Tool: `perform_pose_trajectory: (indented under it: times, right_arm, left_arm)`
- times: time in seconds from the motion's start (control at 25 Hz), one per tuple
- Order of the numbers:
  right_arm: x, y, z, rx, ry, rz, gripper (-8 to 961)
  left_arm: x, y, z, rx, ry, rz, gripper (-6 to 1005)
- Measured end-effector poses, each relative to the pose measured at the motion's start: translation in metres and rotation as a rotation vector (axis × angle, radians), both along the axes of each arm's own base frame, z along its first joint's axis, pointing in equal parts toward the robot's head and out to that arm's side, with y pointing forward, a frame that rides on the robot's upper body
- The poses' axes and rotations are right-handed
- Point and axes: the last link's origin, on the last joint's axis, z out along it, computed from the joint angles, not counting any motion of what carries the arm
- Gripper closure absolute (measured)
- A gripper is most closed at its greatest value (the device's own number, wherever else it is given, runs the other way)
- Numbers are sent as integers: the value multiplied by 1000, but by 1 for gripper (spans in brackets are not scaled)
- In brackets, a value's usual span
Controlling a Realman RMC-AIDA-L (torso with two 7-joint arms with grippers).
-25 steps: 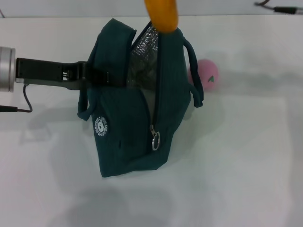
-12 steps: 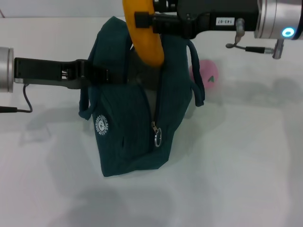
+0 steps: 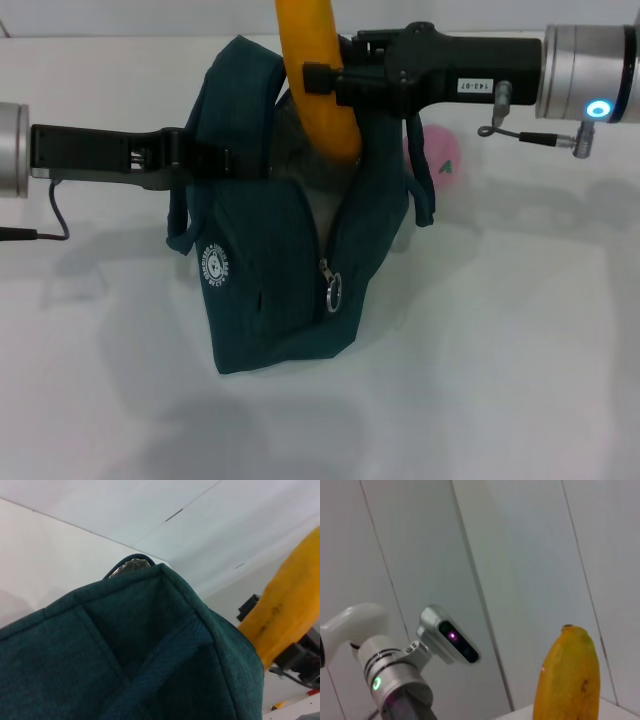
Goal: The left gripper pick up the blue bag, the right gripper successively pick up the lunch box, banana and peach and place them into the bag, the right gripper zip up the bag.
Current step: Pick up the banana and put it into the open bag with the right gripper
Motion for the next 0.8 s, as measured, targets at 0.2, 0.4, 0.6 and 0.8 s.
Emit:
perform_pose_trajectory:
  times: [0.2,0.4,0.6,0.8]
  right_arm:
    - [2,-1,-7,-11,-20,-6,540]
    - [1,0,-6,-7,1,-18,539]
    - [3,2,-6,-7,3,-38,534]
    - [5,2,-7,-1,0,-48,260]
  left_arm:
    - [0,0,0,0,0,0,962]
    - [0,0,0,1,0,1,962]
    - [-1,0,0,2,2,2,962]
    - [-1,0,1,4,4,2,962]
